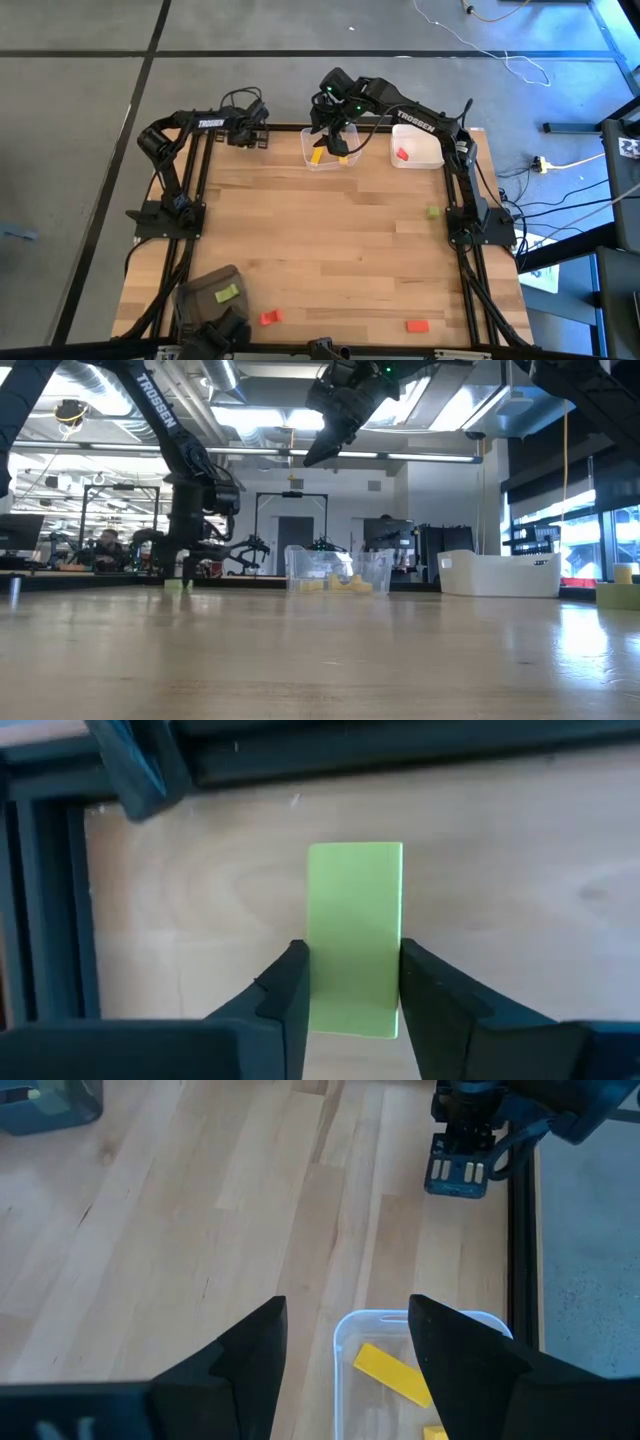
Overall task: Sort & place blocks by color
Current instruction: Put the left green block into the black bin
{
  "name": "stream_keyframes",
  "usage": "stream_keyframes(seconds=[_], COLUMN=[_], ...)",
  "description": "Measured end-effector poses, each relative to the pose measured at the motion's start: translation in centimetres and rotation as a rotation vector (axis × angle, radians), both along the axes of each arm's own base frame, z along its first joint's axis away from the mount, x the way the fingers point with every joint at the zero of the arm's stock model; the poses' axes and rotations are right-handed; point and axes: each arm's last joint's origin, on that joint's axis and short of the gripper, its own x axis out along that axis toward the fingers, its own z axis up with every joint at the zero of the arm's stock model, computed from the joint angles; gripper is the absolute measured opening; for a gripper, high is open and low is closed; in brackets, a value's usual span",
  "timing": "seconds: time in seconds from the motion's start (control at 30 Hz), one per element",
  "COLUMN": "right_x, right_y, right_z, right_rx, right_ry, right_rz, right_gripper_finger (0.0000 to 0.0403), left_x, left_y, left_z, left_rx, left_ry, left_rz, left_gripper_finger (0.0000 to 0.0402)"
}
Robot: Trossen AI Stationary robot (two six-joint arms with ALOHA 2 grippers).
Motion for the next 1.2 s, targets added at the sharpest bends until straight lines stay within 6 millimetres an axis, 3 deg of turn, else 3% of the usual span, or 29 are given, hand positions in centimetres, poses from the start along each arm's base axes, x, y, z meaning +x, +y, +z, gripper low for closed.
stream_keyframes(seconds=[0.27,0.63,0.93,1.2], right_x=[0.0,0.0,-0.2,-3.2], right_y=[0.0,0.0,0.1,1.7], right_z=[0.0,0.0,0.0,3.1], right_rx=[0.000,0.000,0.011,-0.005], right_ry=[0.000,0.000,0.020,0.045], right_rz=[0.000,0.000,0.001,0.053], right_gripper_finger=[0.0210,0.0210,0.0210,0.0210], left_x=[0.8,3.3,4.7,5.0], left_y=[-0.6,-0.8,-2.1,-3.9], left_z=[0.7,3.4,5.6,8.0], left_rx=[-0.071,-0.069,-0.189,-0.193], left_ry=[0.023,0.078,0.155,0.134], left_rz=[-0.092,-0.265,-0.479,-0.605], left_gripper_finger=[0.0116,0.0115,0.0114,0.0114])
